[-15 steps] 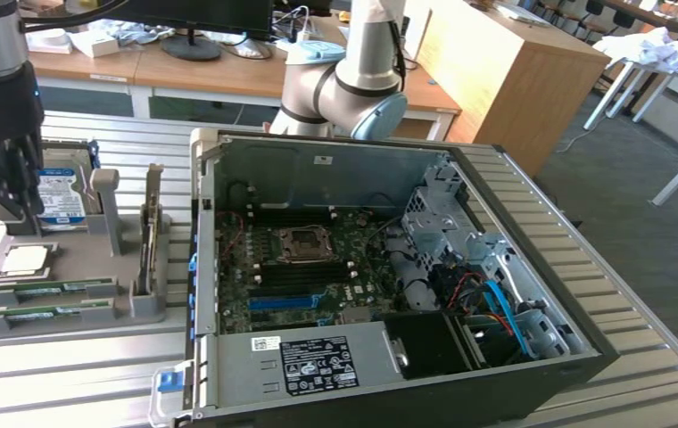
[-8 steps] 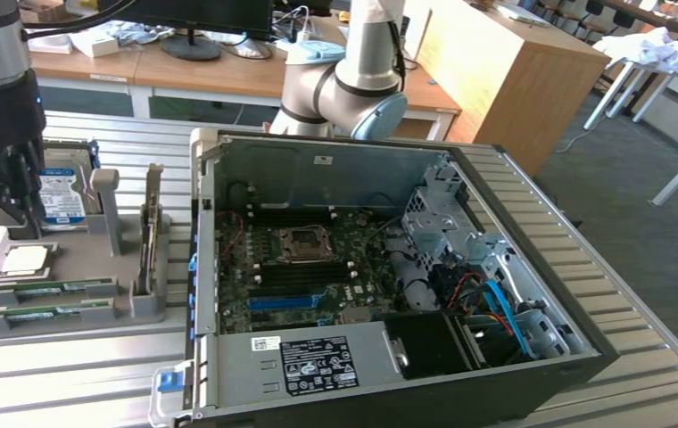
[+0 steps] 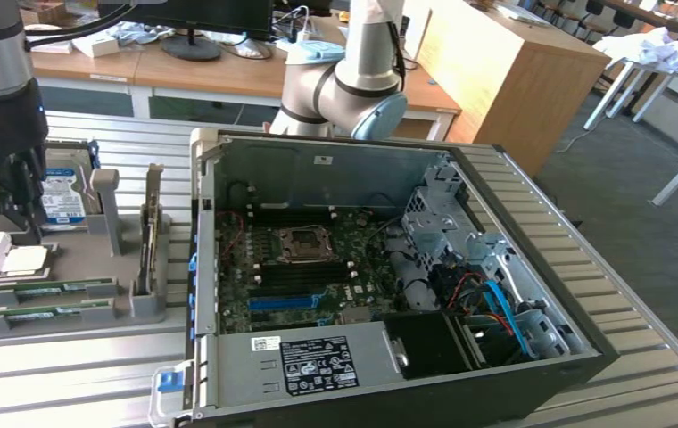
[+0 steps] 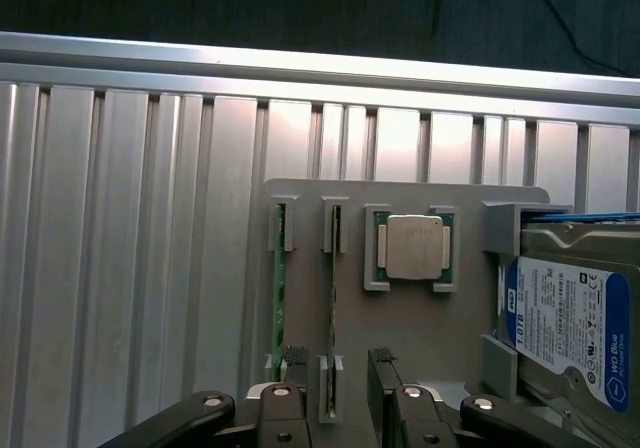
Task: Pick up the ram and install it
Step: 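Pick up the ram and move it above insertion slot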
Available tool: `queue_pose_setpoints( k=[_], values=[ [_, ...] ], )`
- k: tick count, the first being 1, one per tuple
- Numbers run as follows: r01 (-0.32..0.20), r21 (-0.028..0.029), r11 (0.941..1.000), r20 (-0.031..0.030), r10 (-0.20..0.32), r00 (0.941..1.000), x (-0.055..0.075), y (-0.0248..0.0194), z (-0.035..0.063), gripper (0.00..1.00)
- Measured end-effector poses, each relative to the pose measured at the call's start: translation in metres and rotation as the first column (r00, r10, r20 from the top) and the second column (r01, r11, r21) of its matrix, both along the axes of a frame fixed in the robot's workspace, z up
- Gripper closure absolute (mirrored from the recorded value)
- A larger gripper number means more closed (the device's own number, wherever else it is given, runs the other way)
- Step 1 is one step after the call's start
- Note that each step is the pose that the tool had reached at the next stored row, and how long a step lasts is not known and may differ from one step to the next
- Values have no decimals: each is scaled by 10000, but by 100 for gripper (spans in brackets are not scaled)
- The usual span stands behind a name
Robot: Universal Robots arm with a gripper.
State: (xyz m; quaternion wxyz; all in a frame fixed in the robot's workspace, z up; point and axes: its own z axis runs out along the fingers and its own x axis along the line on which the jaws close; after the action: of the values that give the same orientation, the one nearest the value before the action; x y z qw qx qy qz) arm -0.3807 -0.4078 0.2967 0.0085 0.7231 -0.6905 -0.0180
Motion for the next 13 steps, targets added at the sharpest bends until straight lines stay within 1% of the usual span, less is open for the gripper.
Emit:
queue_pose_setpoints(
  k=[8,9,13],
  values=[
    [0,0,10000,0,0,10000,0,0,-74,63],
    [0,0,10000,-1,0,10000,0,0,-132,63],
    [-1,0,10000,-1,1,10000,0,0,-167,63]
  ],
)
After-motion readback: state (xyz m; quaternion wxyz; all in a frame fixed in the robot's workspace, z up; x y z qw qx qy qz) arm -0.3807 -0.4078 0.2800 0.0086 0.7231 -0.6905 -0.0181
